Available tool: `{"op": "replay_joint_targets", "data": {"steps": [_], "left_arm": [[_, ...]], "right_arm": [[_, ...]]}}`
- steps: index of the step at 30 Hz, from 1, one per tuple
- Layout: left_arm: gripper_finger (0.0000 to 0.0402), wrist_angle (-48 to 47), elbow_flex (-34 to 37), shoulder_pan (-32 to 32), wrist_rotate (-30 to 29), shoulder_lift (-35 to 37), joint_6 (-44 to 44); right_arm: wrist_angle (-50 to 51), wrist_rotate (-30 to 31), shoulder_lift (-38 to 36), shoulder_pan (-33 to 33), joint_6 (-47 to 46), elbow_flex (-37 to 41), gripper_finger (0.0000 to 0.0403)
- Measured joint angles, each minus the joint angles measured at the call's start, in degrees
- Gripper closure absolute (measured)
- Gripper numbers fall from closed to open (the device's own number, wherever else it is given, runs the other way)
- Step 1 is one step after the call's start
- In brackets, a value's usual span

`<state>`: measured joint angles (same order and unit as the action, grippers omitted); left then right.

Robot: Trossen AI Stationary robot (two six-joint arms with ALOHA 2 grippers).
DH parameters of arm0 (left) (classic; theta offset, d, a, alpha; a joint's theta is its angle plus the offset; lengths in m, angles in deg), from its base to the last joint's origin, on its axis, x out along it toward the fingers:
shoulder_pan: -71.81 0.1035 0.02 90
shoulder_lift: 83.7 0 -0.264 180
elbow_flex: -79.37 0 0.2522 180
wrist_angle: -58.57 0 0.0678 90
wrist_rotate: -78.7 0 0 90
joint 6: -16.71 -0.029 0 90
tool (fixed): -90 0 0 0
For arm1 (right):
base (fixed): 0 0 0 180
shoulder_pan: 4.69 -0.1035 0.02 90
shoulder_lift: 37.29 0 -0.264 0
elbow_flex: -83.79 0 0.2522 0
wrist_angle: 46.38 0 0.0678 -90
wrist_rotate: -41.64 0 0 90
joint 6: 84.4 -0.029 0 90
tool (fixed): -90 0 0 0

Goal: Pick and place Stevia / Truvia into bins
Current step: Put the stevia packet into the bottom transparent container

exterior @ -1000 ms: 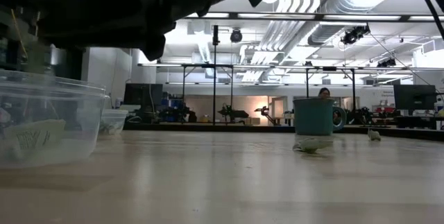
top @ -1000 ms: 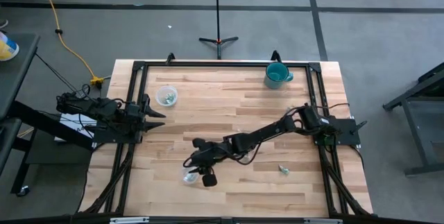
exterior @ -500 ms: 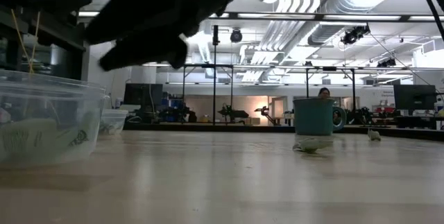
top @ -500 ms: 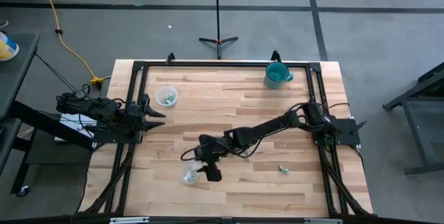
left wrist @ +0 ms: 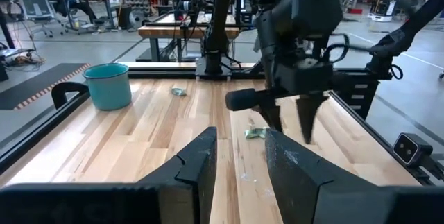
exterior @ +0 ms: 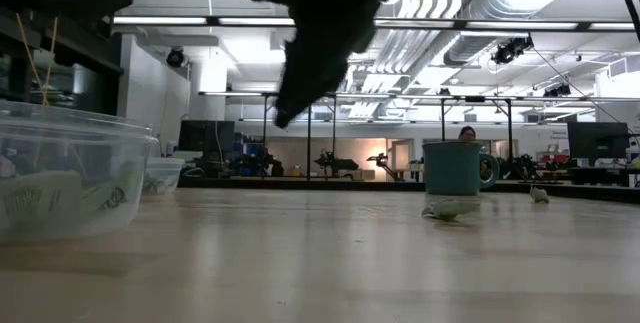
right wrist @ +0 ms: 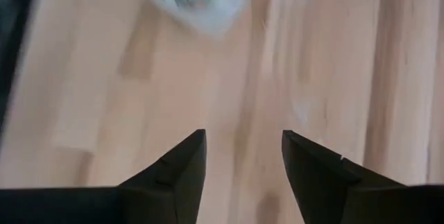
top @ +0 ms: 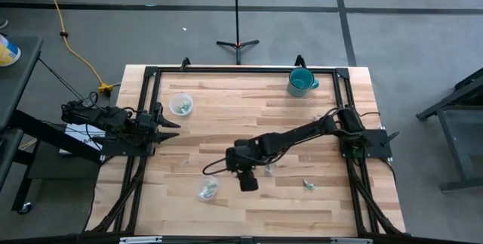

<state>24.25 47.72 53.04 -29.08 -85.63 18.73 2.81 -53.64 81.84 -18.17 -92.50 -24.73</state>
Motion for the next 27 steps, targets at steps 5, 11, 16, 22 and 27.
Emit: {"op": "replay_joint_targets", "data": {"steps": [5,11,16,22,27], "left_arm": [[0.0245,-0.02,0.00,-0.01,0.02,0.00,0.00],[0.0245,-0.06,0.00,0.01,0.02,0.00,0.00],[0.0245,-0.08,0.00,0.01,0.04,0.00,0.00],[0.0245,-0.20,0.00,-0.01,0.07,0.00,0.00],[0.0245,-0.16,0.00,0.01,0.07,0.00,-0.07]], "right_arm": [[9.70,5.13,-0.36,-0.02,-2.34,0.00,0.0235],[18.22,9.30,-1.47,-0.02,-3.99,0.00,0.0235],[21.42,6.21,-1.92,0.26,-3.67,0.00,0.0234],[27.67,6.16,-2.02,0.37,-7.40,0.72,0.0237],[23.92,4.89,-2.71,-0.25,-11.14,5.62,0.0233]]}}
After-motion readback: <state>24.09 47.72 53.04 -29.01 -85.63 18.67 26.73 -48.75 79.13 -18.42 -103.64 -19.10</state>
